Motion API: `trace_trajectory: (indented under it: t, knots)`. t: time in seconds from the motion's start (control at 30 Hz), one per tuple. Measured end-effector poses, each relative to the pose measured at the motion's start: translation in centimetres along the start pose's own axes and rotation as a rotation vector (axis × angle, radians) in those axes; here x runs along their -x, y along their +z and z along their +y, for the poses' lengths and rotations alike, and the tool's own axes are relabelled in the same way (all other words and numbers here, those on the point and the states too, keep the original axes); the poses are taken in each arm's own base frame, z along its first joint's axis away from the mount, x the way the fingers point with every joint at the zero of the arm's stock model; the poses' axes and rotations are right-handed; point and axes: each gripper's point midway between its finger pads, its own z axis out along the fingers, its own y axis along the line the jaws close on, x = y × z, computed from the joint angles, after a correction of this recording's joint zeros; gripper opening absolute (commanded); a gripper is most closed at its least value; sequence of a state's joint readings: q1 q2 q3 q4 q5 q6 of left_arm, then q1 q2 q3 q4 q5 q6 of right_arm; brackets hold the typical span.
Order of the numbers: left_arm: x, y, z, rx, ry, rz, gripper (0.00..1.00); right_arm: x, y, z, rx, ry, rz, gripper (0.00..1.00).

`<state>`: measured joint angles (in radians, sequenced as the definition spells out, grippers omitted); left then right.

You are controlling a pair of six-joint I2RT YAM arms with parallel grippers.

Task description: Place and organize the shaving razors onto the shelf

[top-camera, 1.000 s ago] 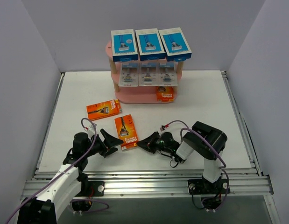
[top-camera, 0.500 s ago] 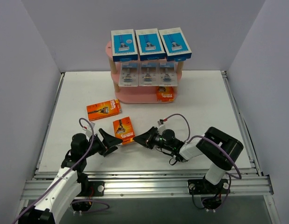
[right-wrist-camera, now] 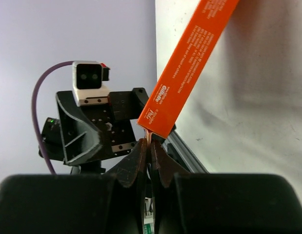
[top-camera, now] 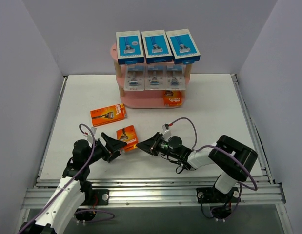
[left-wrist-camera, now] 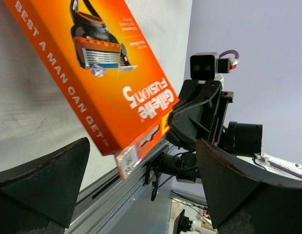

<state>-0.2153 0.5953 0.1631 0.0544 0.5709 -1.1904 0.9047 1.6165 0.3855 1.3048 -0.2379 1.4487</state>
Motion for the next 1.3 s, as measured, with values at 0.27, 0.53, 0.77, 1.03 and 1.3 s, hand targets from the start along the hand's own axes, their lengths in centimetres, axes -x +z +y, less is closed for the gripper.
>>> trace_trajectory:
  t: [0.27, 0.53, 0.77, 1.03, 1.3]
  knots:
    - [0.8, -0.3, 0.0, 0.017, -0.035, -0.068, 0.82, -0.8, 0.2, -1.9, -0.045, 0.01, 0.001, 0.0]
    - [1.0, -0.2, 0.9, 0.047, -0.072, -0.084, 0.73, -1.2, 0.1, -2.0, -0.045, 0.014, 0.004, 0.0]
    - [1.0, -0.2, 2.0, 0.084, -0.087, -0.098, 0.59, -1.7, 0.2, -2.7, -0.061, 0.01, 0.011, 0.0]
    - [1.0, -0.5, 2.9, 0.12, -0.098, -0.115, 0.53, -2.2, 0.1, -3.0, -0.067, 0.005, 0.023, 0.0]
    - [0.9, -0.6, 3.5, 0.144, -0.105, -0.118, 0.46, -2.5, 0.0, -3.1, -0.066, -0.02, 0.033, 0.0]
